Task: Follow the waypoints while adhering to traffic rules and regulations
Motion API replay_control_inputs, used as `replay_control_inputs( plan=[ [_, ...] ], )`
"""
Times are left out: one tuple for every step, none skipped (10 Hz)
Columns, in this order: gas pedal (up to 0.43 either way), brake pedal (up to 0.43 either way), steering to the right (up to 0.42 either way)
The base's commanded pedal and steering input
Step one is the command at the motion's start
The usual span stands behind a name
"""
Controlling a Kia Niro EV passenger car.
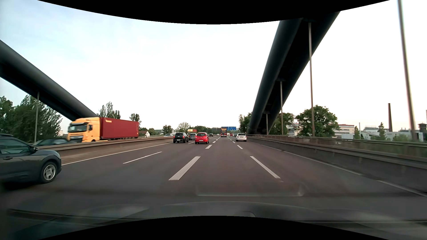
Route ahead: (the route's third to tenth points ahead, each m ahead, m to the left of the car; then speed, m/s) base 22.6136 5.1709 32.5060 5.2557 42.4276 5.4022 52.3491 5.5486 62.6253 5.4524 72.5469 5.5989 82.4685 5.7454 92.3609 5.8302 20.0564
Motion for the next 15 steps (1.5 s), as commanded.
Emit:
replay_control_inputs(
  plan=[
    [0.220,0.000,-0.003],
    [0.220,0.000,-0.003],
    [0.220,0.000,-0.003],
    [0.220,0.000,-0.003],
    [0.220,0.000,-0.003],
    [0.220,0.000,-0.003],
    [0.220,0.000,-0.002],
    [0.220,0.000,-0.002],
    [0.220,0.000,-0.002],
    [0.220,0.000,-0.001],
    [0.220,0.000,-0.001],
    [0.220,0.000,-0.001],
    [0.220,0.000,-0.001],
    [0.220,0.000,0.000],
    [0.209,0.000,0.000]
  ],
)
